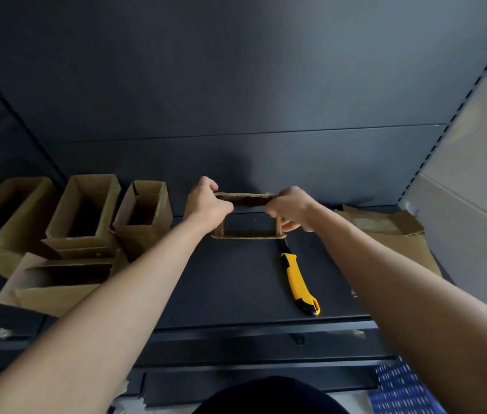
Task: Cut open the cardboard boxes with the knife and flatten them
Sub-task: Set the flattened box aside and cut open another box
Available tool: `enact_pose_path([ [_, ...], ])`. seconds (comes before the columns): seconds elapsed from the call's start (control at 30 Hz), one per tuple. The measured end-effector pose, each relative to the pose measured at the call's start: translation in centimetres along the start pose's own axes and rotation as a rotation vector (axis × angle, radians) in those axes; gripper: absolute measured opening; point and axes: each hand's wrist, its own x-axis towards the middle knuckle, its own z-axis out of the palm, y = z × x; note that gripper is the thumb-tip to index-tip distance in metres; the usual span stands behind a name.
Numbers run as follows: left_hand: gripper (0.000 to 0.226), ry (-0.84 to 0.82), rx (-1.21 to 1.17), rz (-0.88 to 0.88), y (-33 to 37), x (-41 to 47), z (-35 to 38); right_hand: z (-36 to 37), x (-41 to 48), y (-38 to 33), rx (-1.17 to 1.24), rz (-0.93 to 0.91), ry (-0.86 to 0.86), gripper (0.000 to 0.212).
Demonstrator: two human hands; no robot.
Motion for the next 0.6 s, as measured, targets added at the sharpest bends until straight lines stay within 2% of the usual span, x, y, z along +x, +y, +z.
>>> enact_pose_path([
  [0.1, 0.035, 0.054, -0.175, -0.029, -0.4, 0.2, -0.6, -0.6, 0.1, 1.5, 0.067, -0.026, -0.009, 0.048],
  [0.2, 0.035, 0.069, -0.239, 0.015, -0.6, 0.1, -0.7, 0.0, -0.5, 2.2, 0.142, -0.094, 0.037, 0.049],
  [0.3, 0.039, 0.106, -0.275, 0.053, -0.7, -0.2, -1.2, -0.5, -0.9, 3.0, 0.346, -0.041, -0.077, 0.051],
  [0.4, 0.042, 0.12, -0.355, 0.066, -1.0, -0.2, -1.6, -1.6, -0.7, 3.7, 0.585, 0.086, -0.172, 0.028],
  [0.5, 0.042, 0.042, -0.582, 0.068, -1.0, -0.3, -1.5, -1.9, -0.1, 4.6, 0.649, 0.181, -0.114, 0.057],
  [0.6, 0.044, -0.052, -0.79, 0.027, -0.7, -0.6, -1.5, -1.9, 0.1, 6.1, 0.668, 0.231, -0.107, 0.058],
])
